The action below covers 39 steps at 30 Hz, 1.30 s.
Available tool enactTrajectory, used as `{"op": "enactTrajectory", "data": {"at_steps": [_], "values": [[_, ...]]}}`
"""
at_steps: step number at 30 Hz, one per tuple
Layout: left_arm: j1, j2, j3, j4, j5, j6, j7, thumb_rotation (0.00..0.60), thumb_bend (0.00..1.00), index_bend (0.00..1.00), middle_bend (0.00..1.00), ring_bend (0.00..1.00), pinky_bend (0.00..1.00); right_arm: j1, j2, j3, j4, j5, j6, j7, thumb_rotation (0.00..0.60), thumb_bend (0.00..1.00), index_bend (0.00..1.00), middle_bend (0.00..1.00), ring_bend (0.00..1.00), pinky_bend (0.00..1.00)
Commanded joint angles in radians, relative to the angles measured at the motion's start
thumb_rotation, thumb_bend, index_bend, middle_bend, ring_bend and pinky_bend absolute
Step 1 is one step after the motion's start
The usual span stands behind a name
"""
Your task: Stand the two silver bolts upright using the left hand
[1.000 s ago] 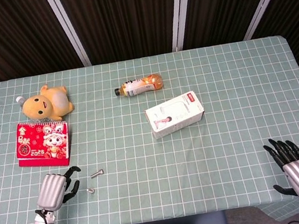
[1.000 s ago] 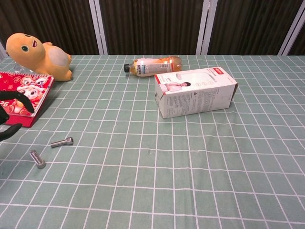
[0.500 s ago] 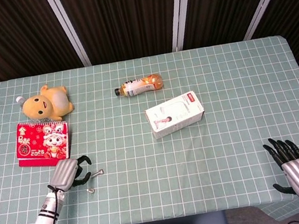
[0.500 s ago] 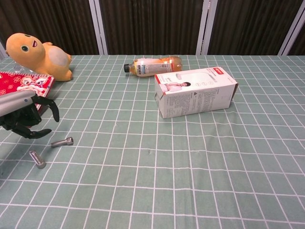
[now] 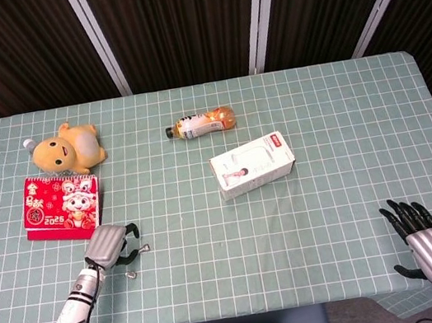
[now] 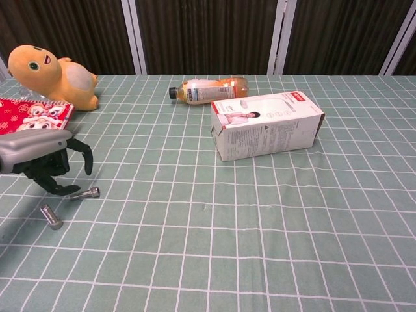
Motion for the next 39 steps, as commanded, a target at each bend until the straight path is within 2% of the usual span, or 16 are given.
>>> {"op": "enactTrajectory", "data": {"at_steps": [1, 19, 39], "values": [[-0.021, -0.012, 0.002, 0.002, -0.045, -0.028, 0.045, 0.600, 0.31, 0.46, 1.00, 1.00, 1.00, 0.000, 0.001, 0.001, -0.001, 0.000, 0.002, 0.001, 0.600, 0.16, 0.00, 0.00, 0.00, 0.00], [-0.034, -0.004, 0.025, -0.035, -0.060, 0.000, 0.074, 0.600, 0.31, 0.46, 1.00, 1.00, 1.00, 0.002, 0.004, -0.001, -0.001, 0.000, 0.003, 0.007, 0.600, 0.16, 0.00, 0.00, 0.00, 0.00], [-0.044, -0.022, 0.049, 0.000, -0.106, 0.002, 0.115, 0.600, 0.31, 0.49, 1.00, 1.00, 1.00, 0.001, 0.005, -0.002, 0.000, 0.000, 0.007, 0.009, 0.600, 0.16, 0.00, 0.00, 0.00, 0.00]]}}
